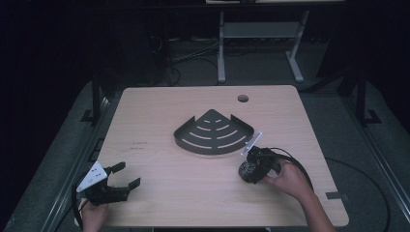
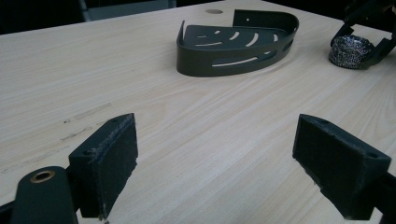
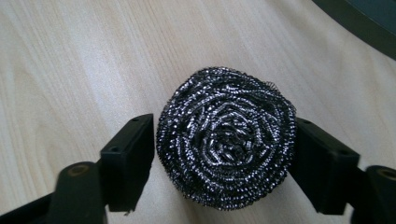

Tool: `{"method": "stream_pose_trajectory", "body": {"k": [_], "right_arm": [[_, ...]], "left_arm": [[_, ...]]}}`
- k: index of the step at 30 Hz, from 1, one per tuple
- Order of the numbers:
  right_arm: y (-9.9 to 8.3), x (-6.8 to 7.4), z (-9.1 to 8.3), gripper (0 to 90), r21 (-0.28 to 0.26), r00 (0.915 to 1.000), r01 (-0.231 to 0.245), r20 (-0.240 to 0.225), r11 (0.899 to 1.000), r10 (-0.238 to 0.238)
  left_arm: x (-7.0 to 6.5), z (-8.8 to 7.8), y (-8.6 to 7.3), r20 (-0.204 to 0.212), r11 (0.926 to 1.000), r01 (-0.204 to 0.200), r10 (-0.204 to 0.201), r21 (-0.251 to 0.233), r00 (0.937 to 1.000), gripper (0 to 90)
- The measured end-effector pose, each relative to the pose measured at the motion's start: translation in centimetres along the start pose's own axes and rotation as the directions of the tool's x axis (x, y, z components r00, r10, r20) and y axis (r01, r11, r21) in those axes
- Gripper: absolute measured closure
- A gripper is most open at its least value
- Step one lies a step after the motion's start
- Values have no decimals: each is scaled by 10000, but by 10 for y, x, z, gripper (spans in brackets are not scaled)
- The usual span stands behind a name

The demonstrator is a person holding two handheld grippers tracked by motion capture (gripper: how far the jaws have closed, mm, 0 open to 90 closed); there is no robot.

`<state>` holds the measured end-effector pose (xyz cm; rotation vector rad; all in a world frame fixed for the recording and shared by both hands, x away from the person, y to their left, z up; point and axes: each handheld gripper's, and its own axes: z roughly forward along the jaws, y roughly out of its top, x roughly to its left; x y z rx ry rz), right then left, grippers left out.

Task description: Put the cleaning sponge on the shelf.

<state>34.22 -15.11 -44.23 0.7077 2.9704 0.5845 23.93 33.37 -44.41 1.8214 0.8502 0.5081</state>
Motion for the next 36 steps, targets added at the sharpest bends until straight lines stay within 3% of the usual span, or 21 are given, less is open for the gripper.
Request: {"method": "stream_pose_trajectory", "body": {"k": [14, 22, 36], "right_arm": [[1, 1, -3, 329, 219, 9999, 57, -86, 9997, -55], [14, 0, -13, 331, 277, 9997, 219, -105, 9994, -216], [41, -10, -27, 331, 73, 9978, 319, -591, 9995, -314]], "left_arm": [[-1, 1, 0, 47, 10000, 26, -26, -12, 10000, 133], [1, -1, 0, 40, 10000, 58, -57, -31, 10000, 133], [1, 0, 0, 60, 10000, 68, -68, -14, 10000, 133]]}}
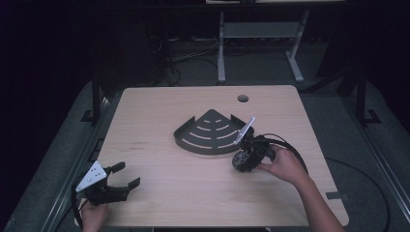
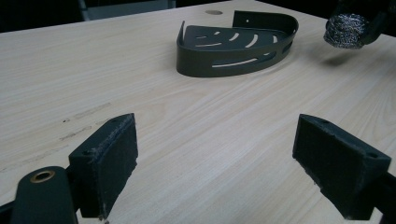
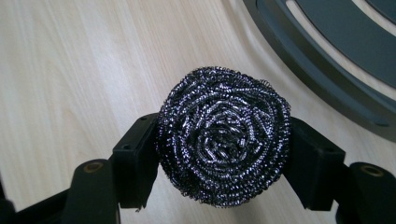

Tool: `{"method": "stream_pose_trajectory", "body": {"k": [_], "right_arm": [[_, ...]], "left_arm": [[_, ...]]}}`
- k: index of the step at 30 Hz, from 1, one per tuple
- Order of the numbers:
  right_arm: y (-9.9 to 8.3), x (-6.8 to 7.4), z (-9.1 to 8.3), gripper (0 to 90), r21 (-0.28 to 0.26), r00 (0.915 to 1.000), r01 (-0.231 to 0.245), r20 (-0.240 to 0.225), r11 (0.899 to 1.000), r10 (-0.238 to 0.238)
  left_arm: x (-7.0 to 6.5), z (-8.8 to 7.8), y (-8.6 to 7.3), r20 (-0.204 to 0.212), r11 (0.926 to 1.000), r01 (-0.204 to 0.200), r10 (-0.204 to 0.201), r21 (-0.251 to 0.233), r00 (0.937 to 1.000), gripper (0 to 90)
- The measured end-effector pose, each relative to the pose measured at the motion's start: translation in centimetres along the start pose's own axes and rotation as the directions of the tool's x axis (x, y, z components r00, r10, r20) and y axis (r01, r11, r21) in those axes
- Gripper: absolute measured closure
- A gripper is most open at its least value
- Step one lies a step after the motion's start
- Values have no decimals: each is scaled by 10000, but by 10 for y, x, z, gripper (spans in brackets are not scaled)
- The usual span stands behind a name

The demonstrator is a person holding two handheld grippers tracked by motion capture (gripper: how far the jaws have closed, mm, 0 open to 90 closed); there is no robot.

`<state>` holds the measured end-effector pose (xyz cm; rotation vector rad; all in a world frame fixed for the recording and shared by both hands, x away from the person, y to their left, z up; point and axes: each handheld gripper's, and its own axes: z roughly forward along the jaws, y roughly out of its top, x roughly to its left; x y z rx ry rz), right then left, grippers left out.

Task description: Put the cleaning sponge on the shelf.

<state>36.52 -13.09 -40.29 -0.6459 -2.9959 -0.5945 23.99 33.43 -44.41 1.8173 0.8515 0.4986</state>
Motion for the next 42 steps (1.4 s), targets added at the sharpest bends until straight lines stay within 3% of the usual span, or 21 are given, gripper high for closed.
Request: {"method": "stream_pose_trajectory", "body": {"k": [14, 42], "right_arm": [[20, -5, -6, 330, 193, 9998, 182, 81, 9996, -183], [59, -37, -17, 329, 97, 10000, 80, 11, 9999, -80]], "left_arm": [[1, -2, 0, 39, 9998, 115, -115, -148, 9999, 133], [1, -3, 0, -20, 9999, 108, -108, -111, 9999, 133]]}}
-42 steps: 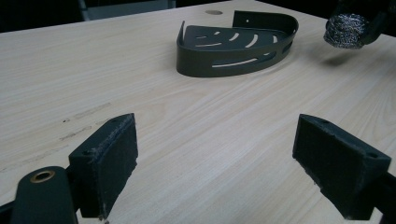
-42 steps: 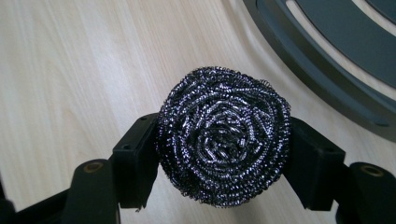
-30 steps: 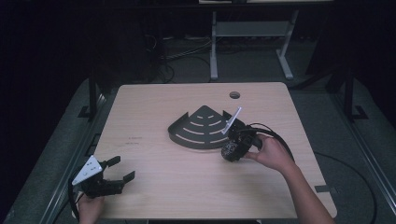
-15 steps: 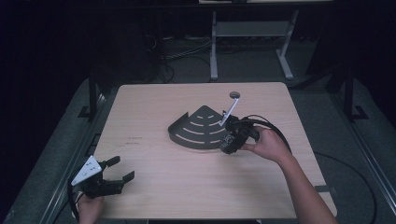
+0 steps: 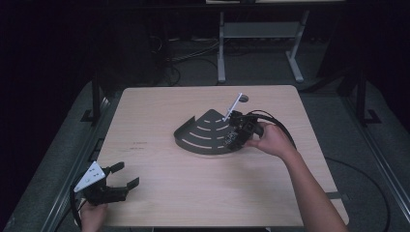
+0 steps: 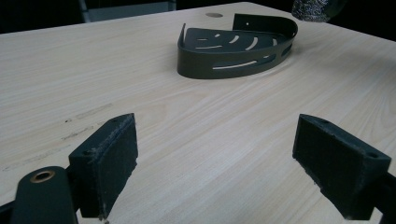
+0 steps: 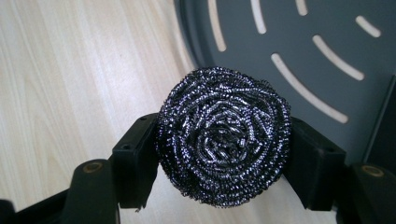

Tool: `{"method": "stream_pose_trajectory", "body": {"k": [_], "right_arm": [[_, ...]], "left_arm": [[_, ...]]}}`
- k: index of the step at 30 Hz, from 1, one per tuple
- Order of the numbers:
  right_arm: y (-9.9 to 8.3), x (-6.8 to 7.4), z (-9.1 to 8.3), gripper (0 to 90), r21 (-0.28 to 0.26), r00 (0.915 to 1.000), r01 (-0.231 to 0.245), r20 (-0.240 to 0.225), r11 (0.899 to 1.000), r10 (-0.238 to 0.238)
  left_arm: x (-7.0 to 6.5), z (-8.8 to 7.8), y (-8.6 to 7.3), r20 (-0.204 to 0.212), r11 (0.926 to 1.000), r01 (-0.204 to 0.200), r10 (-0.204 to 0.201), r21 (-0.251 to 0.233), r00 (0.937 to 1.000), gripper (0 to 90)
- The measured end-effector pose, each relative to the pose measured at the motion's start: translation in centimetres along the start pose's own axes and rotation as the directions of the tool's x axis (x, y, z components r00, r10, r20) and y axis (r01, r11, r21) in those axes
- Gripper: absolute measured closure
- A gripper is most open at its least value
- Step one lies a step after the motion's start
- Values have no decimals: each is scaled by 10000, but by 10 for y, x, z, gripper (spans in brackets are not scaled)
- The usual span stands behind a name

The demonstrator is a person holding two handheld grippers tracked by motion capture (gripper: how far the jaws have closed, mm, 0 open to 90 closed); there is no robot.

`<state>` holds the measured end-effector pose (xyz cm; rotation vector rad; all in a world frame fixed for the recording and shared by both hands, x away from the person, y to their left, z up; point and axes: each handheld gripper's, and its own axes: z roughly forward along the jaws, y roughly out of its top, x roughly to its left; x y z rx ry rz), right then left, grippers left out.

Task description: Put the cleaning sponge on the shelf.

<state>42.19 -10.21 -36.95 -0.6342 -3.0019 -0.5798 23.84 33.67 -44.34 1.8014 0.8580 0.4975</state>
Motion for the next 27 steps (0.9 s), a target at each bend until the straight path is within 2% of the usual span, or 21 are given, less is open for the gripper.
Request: {"method": "stream_pose_trajectory", "body": {"k": [8, 12, 14, 16, 27], "right_arm": [[12, -14, 2, 328, 170, 9999, -133, -5, 9998, 133], [16, -20, 3, 328, 43, 9996, -275, -101, 9996, 276], [18, -23, 5, 328, 234, 9995, -294, 84, 9993, 292], [20, -28, 6, 328, 239, 9992, -389, 42, 9990, 388], [21, -42, 19, 327, 427, 9975, -705, 29, 9966, 704]], "left_arm": [[0, 0, 0, 11, 10000, 11, -11, -17, 10000, 133], [0, -1, 0, 5, 10000, -3, 3, -45, 10000, 133], [0, -1, 0, 1, 10000, -1, 1, -39, 10000, 133], [1, -1, 0, -1, 10000, -14, 14, -58, 10000, 133], [1, -2, 0, 17, 10000, -6, 6, -69, 10000, 133]]}}
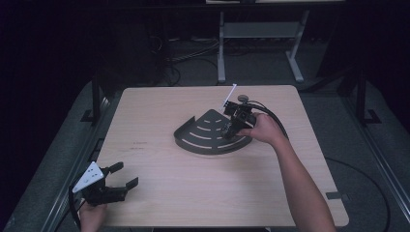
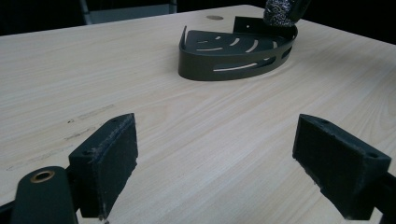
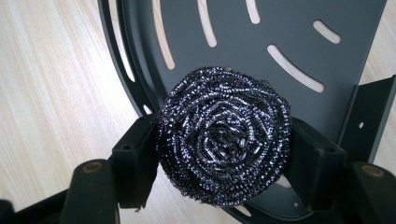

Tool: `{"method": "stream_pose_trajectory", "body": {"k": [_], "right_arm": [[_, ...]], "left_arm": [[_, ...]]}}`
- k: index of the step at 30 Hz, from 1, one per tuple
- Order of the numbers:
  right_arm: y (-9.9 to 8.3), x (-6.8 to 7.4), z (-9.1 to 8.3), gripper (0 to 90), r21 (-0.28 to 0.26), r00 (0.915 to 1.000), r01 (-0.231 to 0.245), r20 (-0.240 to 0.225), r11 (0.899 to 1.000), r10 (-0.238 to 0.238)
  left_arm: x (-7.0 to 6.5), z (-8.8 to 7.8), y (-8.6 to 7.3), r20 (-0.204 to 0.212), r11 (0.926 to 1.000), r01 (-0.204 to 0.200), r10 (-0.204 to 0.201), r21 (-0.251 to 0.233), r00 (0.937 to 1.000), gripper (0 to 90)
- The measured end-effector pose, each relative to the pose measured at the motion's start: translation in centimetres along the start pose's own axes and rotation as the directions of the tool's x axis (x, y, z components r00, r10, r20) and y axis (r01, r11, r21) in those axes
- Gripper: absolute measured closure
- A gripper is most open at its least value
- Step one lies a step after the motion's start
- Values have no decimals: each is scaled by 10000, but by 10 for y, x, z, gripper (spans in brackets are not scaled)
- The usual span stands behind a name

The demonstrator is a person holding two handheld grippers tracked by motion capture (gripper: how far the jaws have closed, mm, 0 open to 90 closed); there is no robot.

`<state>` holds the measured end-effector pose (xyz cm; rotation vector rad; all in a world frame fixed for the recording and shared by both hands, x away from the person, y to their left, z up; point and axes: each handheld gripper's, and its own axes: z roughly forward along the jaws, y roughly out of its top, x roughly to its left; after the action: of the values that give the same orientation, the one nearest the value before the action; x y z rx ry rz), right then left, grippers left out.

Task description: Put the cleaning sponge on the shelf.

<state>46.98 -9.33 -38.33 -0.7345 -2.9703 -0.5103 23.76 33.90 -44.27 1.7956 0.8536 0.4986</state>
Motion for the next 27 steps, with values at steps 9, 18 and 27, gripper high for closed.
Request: {"method": "stream_pose_trajectory", "body": {"k": [9, 18, 27], "right_arm": [[0, -9, 12, 326, 127, 9997, -250, 3, 9996, 250], [0, -17, 24, 324, 485, 9985, -549, 61, 9973, 547], [1, -20, 35, 323, 673, 9978, -662, 51, 9955, 660]], "left_arm": [[0, 0, 0, -8, 10000, 33, -33, 7, 10000, 133], [0, -1, 0, -20, 9999, 90, -90, -101, 10000, 133], [0, -1, 0, -33, 10000, 67, -67, -50, 10000, 133]]}}
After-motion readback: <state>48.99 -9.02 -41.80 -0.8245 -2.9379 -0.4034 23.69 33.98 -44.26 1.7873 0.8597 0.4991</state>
